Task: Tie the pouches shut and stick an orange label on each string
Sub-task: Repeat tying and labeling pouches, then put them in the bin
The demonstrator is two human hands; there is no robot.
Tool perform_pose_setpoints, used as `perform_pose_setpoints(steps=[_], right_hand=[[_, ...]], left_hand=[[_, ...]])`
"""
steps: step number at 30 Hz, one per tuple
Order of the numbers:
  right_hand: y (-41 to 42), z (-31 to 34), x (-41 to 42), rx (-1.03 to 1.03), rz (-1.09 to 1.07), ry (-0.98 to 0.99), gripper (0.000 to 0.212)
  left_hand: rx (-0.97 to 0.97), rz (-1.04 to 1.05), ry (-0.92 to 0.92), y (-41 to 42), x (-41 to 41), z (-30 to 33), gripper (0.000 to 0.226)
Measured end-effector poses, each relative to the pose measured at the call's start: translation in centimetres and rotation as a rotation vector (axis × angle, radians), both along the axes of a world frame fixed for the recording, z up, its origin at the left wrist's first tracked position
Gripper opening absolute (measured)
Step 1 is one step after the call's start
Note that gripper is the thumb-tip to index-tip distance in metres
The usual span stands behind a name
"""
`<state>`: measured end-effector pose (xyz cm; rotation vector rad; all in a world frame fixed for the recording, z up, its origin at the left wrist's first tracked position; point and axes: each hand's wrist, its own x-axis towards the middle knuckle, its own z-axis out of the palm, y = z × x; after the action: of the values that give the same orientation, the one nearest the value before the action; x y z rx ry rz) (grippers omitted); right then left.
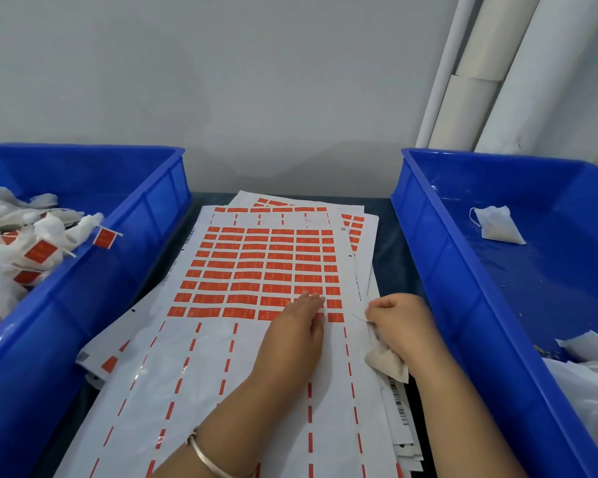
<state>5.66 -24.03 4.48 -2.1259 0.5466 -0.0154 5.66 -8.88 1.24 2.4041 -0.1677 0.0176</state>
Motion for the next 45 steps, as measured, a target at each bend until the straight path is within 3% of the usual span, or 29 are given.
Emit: perform_pose_setpoints(steps=[9, 17, 25, 45], right_hand=[[-0.5, 0.2, 0.2, 0.207, -0.032, 0.109, 0.021], [-0.6, 0.1, -0.1, 0.373, 0.191, 0.081, 0.003], [-0.2, 0.4, -0.2, 0.544, 0.247, -0.016, 0.017], [0.1, 0.0, -0.3, 0.564, 0.278, -0.072, 0.02]], left_hand=[[-0.108, 0.011, 0.038, 0.2, -0.1, 0.2, 0.039], [-0.135, -0.013, 0.0, -0.1, -0.5, 0.7, 0.042], [-0.13, -0.01, -0.089, 0.1, -0.5, 1.0, 0.046], [-0.117, -0.081, -0.299, 0.4, -0.2, 1.0, 0.028]])
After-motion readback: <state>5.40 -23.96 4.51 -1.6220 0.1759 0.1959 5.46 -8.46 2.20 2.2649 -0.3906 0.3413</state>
